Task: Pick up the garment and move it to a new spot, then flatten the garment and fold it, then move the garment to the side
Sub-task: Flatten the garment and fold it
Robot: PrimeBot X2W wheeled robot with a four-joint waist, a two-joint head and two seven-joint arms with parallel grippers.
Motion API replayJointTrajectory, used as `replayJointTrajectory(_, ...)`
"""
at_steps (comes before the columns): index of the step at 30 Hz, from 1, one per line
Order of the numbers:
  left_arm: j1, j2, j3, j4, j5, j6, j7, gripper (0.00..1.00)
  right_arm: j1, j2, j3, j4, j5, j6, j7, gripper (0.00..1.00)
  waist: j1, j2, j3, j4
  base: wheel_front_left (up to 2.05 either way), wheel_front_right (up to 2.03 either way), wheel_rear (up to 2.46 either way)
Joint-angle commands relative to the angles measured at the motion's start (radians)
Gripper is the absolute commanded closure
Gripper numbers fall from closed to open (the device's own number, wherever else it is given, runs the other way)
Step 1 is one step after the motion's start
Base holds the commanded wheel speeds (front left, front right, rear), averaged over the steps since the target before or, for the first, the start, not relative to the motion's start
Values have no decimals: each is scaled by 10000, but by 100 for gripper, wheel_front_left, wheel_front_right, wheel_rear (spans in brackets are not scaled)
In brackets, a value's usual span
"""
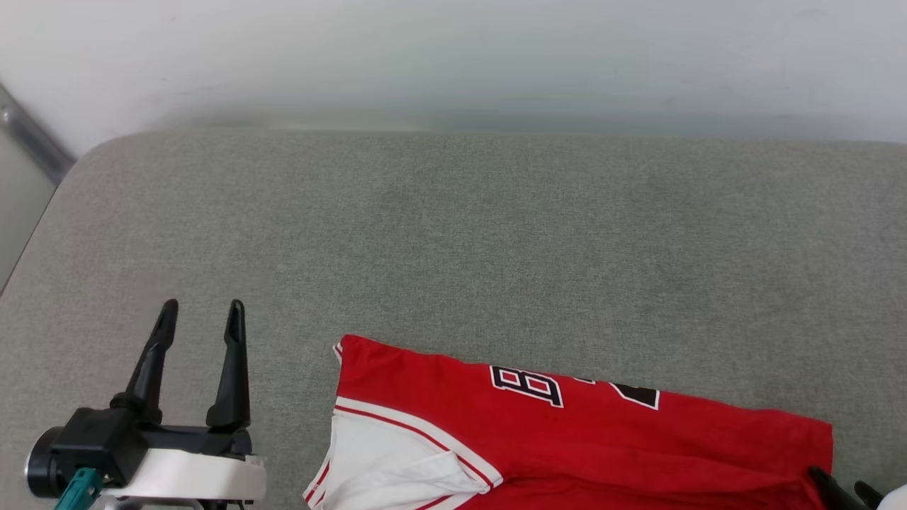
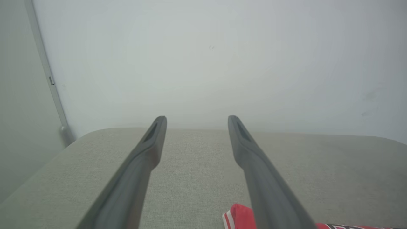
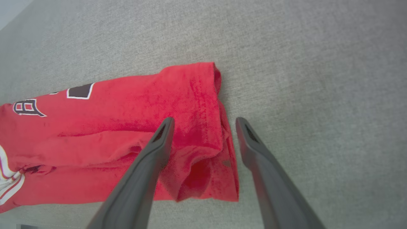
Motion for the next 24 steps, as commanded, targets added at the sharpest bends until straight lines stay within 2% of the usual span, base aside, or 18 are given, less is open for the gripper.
replayJointTrajectory(1, 119, -206, 253, -64, 382, -133, -39, 0, -106, 147, -161, 110, -122, 0, 79, 0, 0, 0, 47, 62, 0, 0, 0)
replayJointTrajectory(6, 391, -1000, 982, 36, 1655, -857, -32, 0, -304, 458, -644, 560, -411, -2, 483, 0, 0, 0, 191, 228, 0, 0, 0)
replayJointTrajectory(13, 386, -1843, 1657, 228, 2334, -1940, -33, 0, -479, 480, -585, 1227, -140, -2, 964, 0, 0, 0, 457, 445, 0, 0, 0)
replayJointTrajectory(17, 295, -2162, 1911, 387, 2585, -2308, -33, 0, -446, 521, -445, 1670, -56, -2, 1226, 0, 0, 0, 538, 531, 0, 0, 0)
replayJointTrajectory(24, 152, -2491, 2151, 483, 2796, -2614, -34, 0, -388, 773, 301, 2282, 198, 15, 1504, 0, 0, 0, 635, 637, 0, 0, 0)
